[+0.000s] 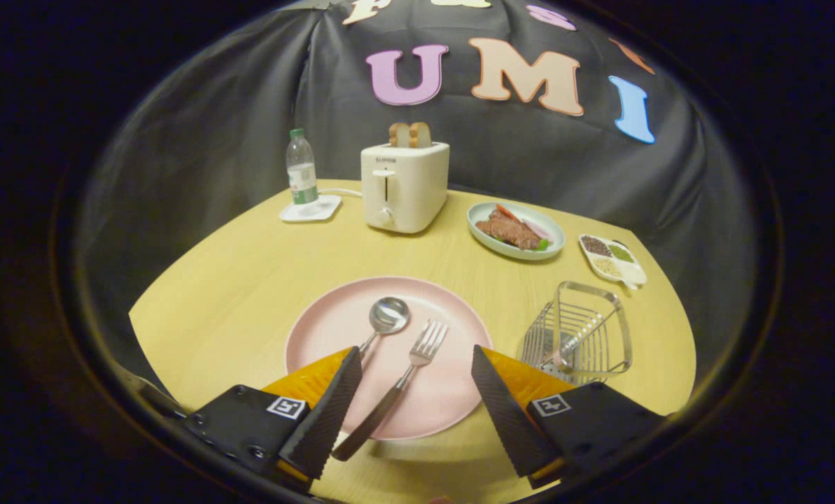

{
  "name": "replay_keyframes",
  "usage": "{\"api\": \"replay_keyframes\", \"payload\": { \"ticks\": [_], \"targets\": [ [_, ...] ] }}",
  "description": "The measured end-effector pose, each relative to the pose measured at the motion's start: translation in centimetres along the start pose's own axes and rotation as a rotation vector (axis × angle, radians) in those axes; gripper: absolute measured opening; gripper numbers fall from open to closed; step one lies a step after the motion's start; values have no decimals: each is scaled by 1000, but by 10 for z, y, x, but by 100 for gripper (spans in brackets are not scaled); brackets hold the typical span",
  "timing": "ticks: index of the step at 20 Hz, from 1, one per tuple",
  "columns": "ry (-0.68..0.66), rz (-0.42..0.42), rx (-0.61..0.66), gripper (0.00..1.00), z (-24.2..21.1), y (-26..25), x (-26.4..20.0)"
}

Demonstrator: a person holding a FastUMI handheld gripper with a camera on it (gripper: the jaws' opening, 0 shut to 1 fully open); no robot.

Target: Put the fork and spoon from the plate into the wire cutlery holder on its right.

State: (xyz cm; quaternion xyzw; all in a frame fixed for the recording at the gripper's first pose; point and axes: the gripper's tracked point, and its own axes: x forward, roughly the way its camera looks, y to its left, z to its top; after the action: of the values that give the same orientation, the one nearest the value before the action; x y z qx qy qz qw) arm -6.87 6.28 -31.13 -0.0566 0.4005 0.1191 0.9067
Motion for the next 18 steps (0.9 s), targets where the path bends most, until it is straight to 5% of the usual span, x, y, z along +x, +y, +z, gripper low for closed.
{"api": "replay_keyframes", "payload": {
  "ticks": [8,18],
  "targets": [
    [140,-13,-66,100,-36,5,11],
    [230,0,-73,45,-49,16,18]
  ]
}}
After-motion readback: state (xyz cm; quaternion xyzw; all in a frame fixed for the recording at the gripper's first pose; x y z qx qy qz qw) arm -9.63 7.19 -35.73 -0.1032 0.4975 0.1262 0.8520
